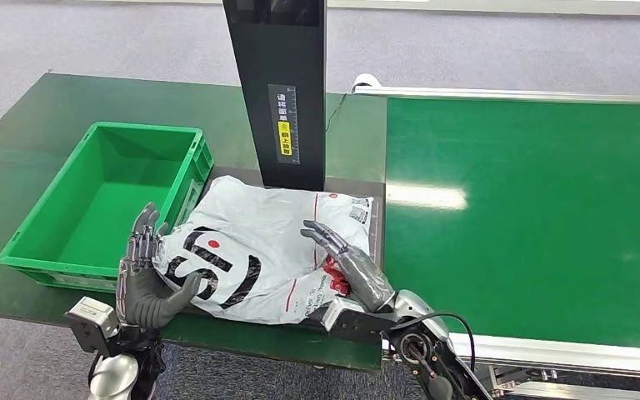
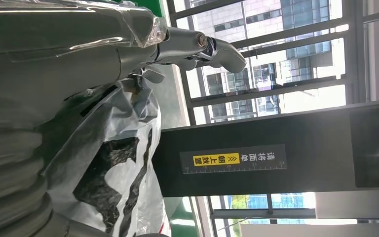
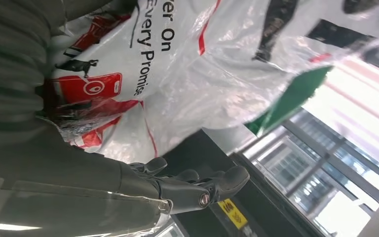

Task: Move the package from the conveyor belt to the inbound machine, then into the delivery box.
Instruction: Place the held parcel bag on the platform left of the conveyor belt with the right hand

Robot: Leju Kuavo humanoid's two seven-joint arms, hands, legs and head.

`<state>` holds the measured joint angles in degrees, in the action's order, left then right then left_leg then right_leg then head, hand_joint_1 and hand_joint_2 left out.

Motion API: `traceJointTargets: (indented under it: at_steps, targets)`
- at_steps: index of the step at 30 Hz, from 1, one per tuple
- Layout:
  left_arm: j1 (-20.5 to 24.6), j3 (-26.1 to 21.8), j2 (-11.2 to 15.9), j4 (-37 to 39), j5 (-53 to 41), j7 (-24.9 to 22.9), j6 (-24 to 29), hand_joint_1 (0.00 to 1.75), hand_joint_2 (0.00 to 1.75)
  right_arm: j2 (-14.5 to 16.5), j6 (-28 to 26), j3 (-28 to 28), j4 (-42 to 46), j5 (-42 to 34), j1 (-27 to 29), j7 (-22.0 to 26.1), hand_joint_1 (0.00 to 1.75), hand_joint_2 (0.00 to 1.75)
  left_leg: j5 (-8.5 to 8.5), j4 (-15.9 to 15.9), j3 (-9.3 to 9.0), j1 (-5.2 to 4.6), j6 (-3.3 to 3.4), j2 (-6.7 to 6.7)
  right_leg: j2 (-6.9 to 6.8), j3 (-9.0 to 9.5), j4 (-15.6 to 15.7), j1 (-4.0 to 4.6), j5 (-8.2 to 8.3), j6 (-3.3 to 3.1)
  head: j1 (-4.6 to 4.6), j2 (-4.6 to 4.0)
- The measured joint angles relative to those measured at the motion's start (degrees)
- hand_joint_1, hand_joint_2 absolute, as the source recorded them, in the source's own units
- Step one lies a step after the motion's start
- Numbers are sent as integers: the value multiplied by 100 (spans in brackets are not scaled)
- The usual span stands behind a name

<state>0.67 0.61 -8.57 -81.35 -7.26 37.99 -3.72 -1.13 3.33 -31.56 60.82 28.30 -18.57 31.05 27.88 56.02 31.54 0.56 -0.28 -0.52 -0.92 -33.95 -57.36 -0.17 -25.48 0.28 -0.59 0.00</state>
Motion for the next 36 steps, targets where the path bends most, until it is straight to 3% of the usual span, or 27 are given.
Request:
traceJointTargets:
  at_steps: [3, 12, 20, 28, 36]
  targets:
    - [-1, 0, 0, -2, 0, 0, -2, 0, 175, 22, 6, 193, 190, -423, 104, 186, 0, 175, 0, 0, 0, 0, 0, 0, 0, 0, 0, 0, 0, 0, 1, 0]
    - [23, 91, -10, -31, 27, -17, -62, 0, 175, 201, -153, 939, 549, -1428, 331, -56, 0, 175, 0, 0, 0, 0, 0, -1, 0, 0, 0, 0, 0, 0, 0, 0]
    - [55, 287, -9, 23, 79, -68, -146, 0, 175, 299, -121, 1158, 550, -1818, 387, -118, 0, 175, 0, 0, 0, 0, 0, -2, 0, -2, 0, 0, 0, 0, 0, 0]
    - [149, 593, 27, 101, -158, -261, -140, 0, 175, 439, -45, 1538, 589, -2896, 568, -350, 0, 175, 0, 0, 1, -1, 0, -1, 0, -2, 0, -1, 0, 0, 0, 0]
    - [345, 1092, 213, 321, -1296, -658, 348, 0, 175, 434, 43, 1609, 657, -2673, 826, -695, 0, 175, 0, 0, 1, 0, 0, -2, 0, -4, 0, 0, 0, 0, 1, 0]
